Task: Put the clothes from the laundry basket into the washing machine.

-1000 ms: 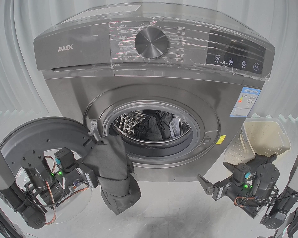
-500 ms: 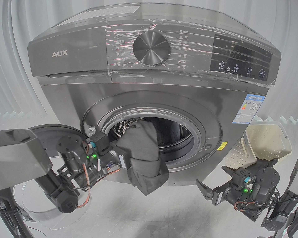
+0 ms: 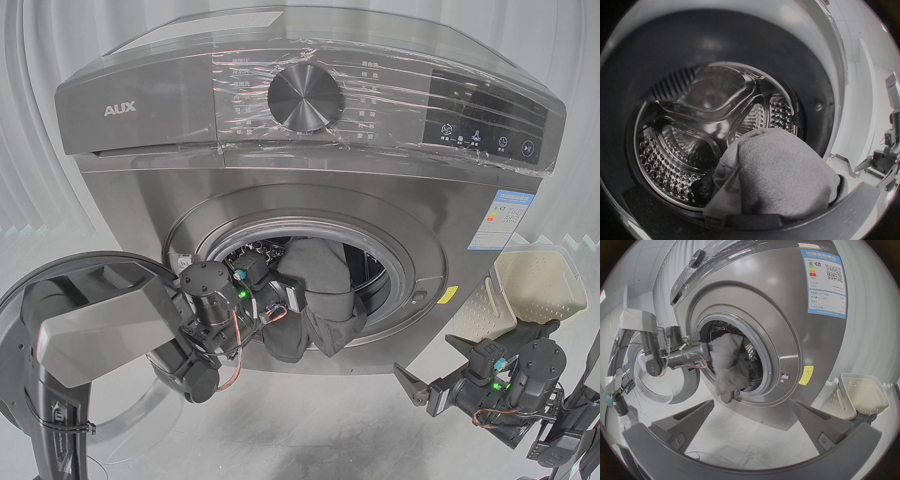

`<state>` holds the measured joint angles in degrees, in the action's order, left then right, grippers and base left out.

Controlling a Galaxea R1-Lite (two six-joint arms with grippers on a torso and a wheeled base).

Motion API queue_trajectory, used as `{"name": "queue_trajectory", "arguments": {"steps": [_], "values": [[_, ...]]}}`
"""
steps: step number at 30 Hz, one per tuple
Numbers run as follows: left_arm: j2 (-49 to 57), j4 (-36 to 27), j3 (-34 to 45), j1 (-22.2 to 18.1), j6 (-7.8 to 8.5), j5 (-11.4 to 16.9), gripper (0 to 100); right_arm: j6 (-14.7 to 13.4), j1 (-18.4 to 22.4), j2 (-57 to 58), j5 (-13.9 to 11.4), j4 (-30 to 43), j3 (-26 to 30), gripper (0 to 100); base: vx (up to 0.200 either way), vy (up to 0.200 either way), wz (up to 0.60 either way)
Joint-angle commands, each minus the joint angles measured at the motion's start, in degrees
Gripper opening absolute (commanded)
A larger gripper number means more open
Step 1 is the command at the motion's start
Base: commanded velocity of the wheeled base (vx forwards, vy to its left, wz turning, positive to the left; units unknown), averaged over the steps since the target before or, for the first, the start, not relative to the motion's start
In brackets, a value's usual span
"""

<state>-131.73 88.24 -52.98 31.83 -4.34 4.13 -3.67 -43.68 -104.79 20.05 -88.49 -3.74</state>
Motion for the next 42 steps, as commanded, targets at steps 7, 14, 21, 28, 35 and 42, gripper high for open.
{"name": "queue_trajectory", "arguments": {"steps": [7,14,21,28,35,42], "values": [[-10.7,-4.0,-12.8,-0.6,0.03,-3.0,0,0.0,-0.8,-0.2,0.0,0.0,0.2,100,0.0,0.0,0.0],[-14.2,-9.7,-23.6,-1.4,0.03,-4.7,0,0.0,-0.8,-0.2,0.0,0.0,0.3,100,0.0,0.0,0.0],[-19.4,-15.4,-35.2,-2.3,0.03,-5.8,0,0.0,-0.7,-0.1,0.0,0.0,0.3,100,0.0,0.0,0.0],[-23.0,-21.6,-46.9,-3.4,0.12,-9.2,0,-0.1,-0.7,-0.2,0.0,0.0,0.3,100,0.0,0.0,0.0],[-24.7,-23.4,-52.8,-3.7,0.12,-11.5,0,-0.1,-0.7,-0.2,0.0,0.0,0.3,100,0.0,0.0,0.0],[-24.1,-23.3,-51.1,-3.5,0.12,-12.0,0,-0.1,-0.7,-0.2,0.0,0.0,0.3,100,0.0,0.0,0.0]]}}
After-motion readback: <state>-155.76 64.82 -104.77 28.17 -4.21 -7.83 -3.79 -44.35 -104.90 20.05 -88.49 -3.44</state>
